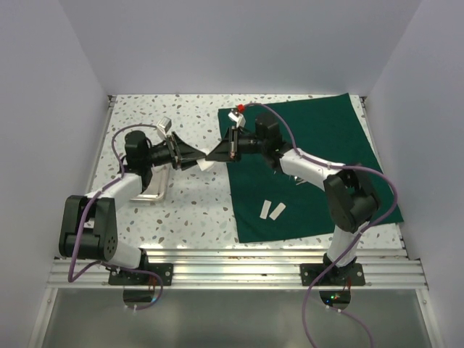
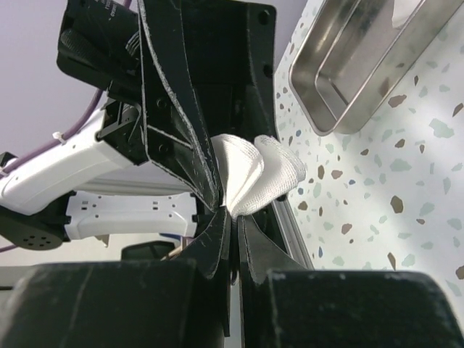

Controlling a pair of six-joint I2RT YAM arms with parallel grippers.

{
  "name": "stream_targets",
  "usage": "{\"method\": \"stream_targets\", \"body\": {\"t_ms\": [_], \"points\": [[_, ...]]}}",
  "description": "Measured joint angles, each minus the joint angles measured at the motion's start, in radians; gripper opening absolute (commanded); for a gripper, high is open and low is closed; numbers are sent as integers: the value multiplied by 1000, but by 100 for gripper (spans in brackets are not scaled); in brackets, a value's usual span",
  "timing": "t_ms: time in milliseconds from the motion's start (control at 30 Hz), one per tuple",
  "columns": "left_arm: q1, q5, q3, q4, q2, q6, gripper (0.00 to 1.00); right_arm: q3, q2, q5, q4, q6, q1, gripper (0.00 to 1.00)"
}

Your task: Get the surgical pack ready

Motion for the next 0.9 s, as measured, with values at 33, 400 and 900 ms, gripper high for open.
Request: {"method": "stream_targets", "body": {"t_ms": [33, 400, 900], "points": [[0, 3, -4, 16, 0, -13, 35, -1, 0, 0, 0, 1, 0, 0], [25, 18, -36, 108, 0, -71, 0, 11, 10, -5, -73, -28, 0, 53], [286, -283, 285, -762, 92, 689, 0, 149, 21, 144, -653, -379, -101, 63]]}}
